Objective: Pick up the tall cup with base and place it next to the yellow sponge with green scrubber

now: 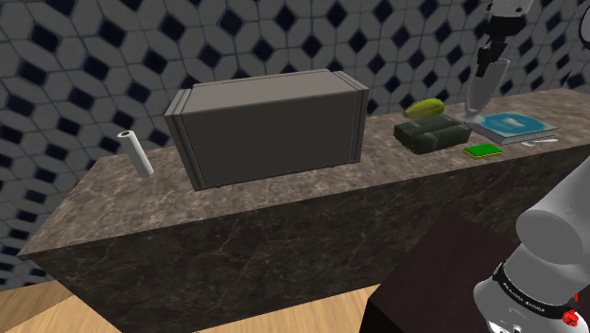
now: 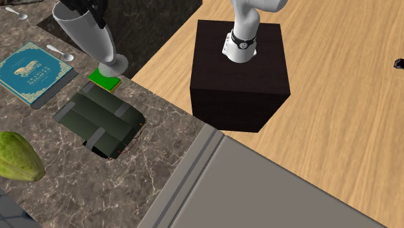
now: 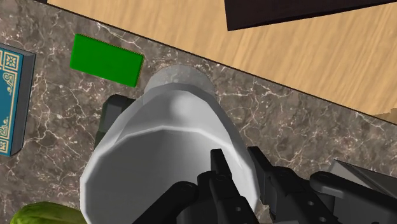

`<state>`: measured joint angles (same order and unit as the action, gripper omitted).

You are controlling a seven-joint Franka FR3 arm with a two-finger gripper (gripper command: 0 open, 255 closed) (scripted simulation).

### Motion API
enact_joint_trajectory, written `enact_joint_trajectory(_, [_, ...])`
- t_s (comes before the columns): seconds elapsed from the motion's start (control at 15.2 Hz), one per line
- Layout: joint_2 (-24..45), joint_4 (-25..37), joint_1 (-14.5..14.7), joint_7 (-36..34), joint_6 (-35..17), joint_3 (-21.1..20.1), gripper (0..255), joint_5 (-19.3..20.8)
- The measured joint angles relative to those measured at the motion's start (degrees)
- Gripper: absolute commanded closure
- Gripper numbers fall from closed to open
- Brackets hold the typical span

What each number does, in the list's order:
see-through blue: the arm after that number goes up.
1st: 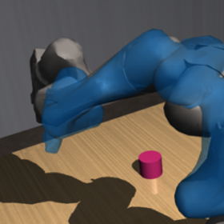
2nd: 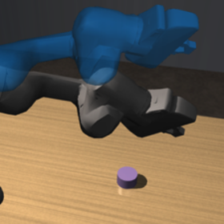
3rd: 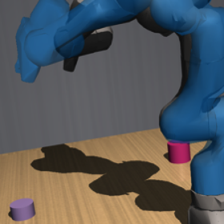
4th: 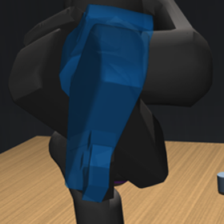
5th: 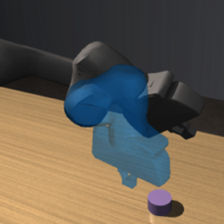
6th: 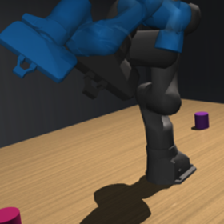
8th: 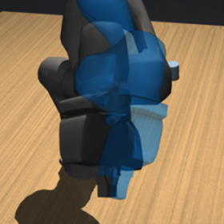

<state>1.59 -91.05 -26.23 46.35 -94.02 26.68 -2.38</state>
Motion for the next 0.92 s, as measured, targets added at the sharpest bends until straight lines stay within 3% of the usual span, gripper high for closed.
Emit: enact_joint_trajectory(0.92, [-1.25, -12.4, 0.25, -0.13, -11.28, -0.21, 255, 0.53])
